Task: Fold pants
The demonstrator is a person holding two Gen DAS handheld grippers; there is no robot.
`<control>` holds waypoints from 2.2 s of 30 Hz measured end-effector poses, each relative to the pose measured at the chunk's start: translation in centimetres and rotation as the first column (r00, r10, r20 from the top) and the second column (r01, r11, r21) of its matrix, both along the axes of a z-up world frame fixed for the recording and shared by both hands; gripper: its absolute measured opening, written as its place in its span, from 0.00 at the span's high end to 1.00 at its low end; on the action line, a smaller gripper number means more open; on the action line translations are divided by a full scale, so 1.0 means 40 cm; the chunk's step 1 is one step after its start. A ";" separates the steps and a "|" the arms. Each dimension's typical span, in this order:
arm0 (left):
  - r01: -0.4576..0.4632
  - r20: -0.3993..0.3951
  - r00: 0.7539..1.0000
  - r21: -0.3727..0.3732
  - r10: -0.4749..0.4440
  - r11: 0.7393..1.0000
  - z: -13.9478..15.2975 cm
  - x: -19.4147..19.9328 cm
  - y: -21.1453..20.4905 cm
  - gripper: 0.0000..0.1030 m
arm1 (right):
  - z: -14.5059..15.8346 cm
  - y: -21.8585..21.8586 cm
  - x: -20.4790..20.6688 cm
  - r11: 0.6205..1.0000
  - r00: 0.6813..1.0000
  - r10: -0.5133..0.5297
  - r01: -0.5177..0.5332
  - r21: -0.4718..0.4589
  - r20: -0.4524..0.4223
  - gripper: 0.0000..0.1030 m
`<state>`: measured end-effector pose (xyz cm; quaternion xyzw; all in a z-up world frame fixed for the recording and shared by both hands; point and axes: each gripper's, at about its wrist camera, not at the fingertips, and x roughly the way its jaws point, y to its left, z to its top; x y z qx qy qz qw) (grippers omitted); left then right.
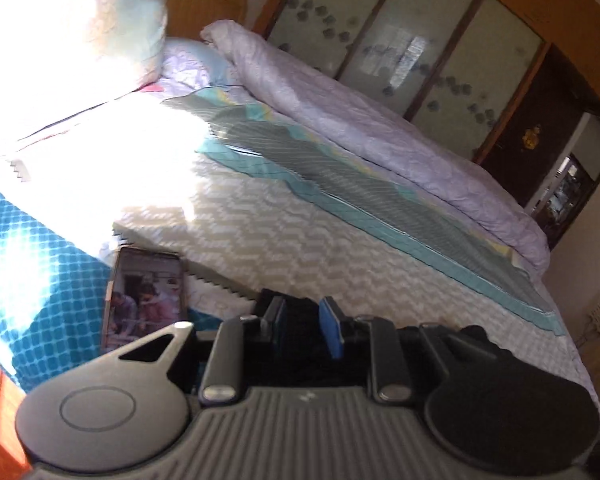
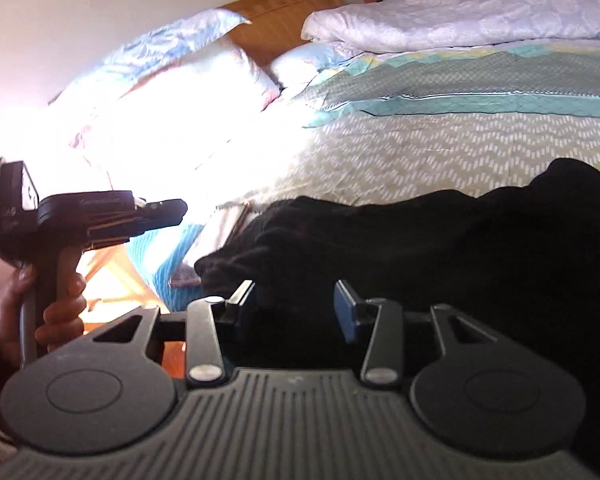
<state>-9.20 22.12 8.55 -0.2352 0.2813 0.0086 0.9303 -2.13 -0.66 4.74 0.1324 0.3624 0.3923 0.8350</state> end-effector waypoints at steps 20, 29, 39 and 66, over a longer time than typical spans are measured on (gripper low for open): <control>0.278 -0.125 0.958 0.174 -0.259 0.945 -0.066 0.022 -0.353 0.83 | -0.032 -0.394 -0.056 0.890 0.883 -0.447 0.455 0.027 -0.147 0.69; 0.227 -0.285 0.935 0.029 -0.210 0.973 -0.199 0.051 -0.334 0.89 | -0.119 -0.540 -0.092 0.782 0.761 -0.623 0.614 -0.110 -0.183 0.68; 0.224 -0.216 0.954 0.057 -0.207 0.973 -0.123 0.037 -0.369 0.83 | -0.169 -0.578 -0.127 0.762 0.731 -0.618 0.648 0.008 -0.288 0.73; 0.300 -0.292 0.920 0.096 -0.262 0.949 -0.192 0.057 -0.452 0.77 | -0.165 -0.662 -0.143 0.687 0.667 -0.684 0.725 0.046 -0.294 0.67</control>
